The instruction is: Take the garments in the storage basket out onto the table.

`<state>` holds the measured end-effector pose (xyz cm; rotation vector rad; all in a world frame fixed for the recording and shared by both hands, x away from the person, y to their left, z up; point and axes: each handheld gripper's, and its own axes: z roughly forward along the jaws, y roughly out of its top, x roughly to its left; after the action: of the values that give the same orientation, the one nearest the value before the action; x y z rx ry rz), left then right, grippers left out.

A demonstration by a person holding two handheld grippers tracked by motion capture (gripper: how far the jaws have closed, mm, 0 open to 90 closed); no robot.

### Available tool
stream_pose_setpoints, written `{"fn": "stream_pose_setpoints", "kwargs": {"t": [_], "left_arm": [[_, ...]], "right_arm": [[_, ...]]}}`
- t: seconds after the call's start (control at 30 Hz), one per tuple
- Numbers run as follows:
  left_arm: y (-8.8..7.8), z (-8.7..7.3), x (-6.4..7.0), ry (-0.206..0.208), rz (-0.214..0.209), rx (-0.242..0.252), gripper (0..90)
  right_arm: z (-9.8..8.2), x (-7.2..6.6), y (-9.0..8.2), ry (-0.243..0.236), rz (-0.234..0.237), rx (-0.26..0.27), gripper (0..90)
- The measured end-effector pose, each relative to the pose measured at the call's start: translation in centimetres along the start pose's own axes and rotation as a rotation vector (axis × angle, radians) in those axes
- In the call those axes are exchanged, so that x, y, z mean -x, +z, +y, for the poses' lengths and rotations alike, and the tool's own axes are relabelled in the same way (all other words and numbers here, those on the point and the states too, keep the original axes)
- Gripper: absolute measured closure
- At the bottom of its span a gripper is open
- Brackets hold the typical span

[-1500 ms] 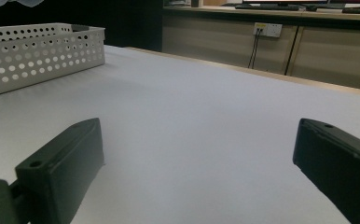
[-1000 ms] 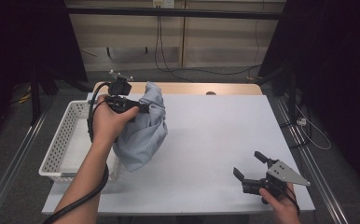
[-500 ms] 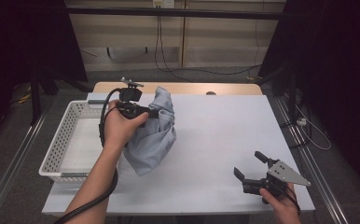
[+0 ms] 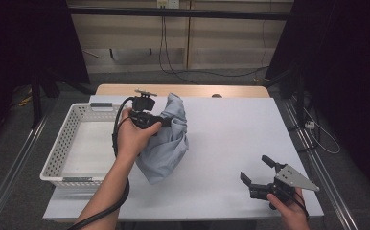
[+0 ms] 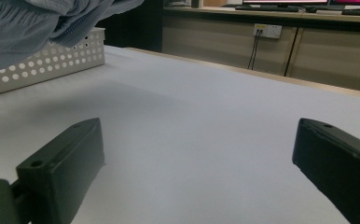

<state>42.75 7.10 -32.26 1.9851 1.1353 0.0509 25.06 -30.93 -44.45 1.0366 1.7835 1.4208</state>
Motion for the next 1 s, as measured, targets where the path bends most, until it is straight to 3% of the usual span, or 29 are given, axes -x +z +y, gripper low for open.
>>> {"fn": "stream_pose_setpoints", "kwargs": {"t": [0.17,0.3,0.8,1.0], "left_arm": [[0.6,-0.3,0.4,-0.001,-0.013,0.008,67.3],[1.1,-0.5,0.7,0.02,-0.009,0.001,67.2],[3.0,-1.2,1.4,0.011,-0.016,0.01,66.3],[4.1,-1.4,2.0,0.035,-0.027,0.015,65.3]], "right_arm": [[0.0,0.0,0.0,-0.001,0.003,-0.002,1.5],[0.0,-0.1,0.0,-0.009,0.006,-0.004,1.5],[0.0,-0.3,0.1,-0.025,0.012,-0.008,1.5],[0.1,-0.5,0.1,-0.029,0.016,-0.005,1.5]]}}
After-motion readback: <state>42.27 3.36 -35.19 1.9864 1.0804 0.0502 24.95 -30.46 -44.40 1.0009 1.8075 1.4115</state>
